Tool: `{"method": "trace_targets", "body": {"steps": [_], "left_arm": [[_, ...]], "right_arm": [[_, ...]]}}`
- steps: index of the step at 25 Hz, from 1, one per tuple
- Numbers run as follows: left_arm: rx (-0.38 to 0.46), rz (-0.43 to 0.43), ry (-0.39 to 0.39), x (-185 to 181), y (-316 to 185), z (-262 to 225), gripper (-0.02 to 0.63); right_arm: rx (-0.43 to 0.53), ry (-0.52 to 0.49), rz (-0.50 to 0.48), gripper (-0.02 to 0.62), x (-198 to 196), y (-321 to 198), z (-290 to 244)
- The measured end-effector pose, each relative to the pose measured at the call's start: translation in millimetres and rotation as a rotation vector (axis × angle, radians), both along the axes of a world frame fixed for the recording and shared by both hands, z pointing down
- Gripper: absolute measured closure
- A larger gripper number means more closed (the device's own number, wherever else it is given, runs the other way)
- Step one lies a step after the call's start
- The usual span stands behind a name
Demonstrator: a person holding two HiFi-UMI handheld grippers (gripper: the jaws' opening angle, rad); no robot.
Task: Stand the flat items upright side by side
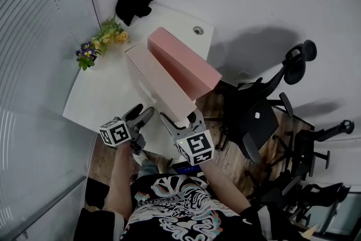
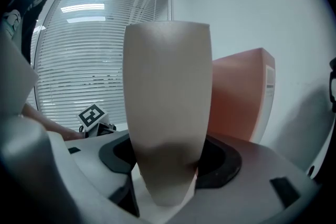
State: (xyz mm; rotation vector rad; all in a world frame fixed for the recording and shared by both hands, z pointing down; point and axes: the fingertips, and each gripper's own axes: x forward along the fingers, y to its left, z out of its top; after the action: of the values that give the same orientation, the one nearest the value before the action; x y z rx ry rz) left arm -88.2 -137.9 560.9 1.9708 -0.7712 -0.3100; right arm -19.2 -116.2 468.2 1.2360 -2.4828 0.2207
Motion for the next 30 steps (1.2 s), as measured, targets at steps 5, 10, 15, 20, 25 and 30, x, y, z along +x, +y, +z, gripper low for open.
{"method": "trace_targets", "body": {"steps": [5, 10, 15, 20, 25, 30], "left_arm": [[-0.008, -0.001, 0.009, 1.6, 0.9, 2.8, 0.262], [-0.012, -0.017, 0.016, -2.3, -1.8, 2.5, 0.267], [-0.019, -0.035, 0.024, -4.9, -2.8, 3.5, 0.271], [-0.031, -0.044, 0.04, -4.0, -2.6, 4.7, 0.276], [-0.04, -0.048, 0.039, -1.8, -2.8, 9.6, 0.281], [-0.051, -0.043, 0.04, 0.3, -7.0, 16.8, 0.288]], "right_arm": [[0.016, 0.02, 0.006, 0.282, 0.2, -0.1, 1.5], [0.033, 0.058, 0.022, 0.278, 3.3, 5.2, 3.7], [0.025, 0.056, 0.026, 0.278, 11.7, 13.2, 1.2], [0.024, 0.03, 0.045, 0.298, 18.0, 23.0, -2.9], [0.015, 0.025, 0.052, 0.318, 20.7, 25.6, -1.1], [0.011, 0.035, 0.057, 0.324, 21.8, 25.2, 0.3]]}}
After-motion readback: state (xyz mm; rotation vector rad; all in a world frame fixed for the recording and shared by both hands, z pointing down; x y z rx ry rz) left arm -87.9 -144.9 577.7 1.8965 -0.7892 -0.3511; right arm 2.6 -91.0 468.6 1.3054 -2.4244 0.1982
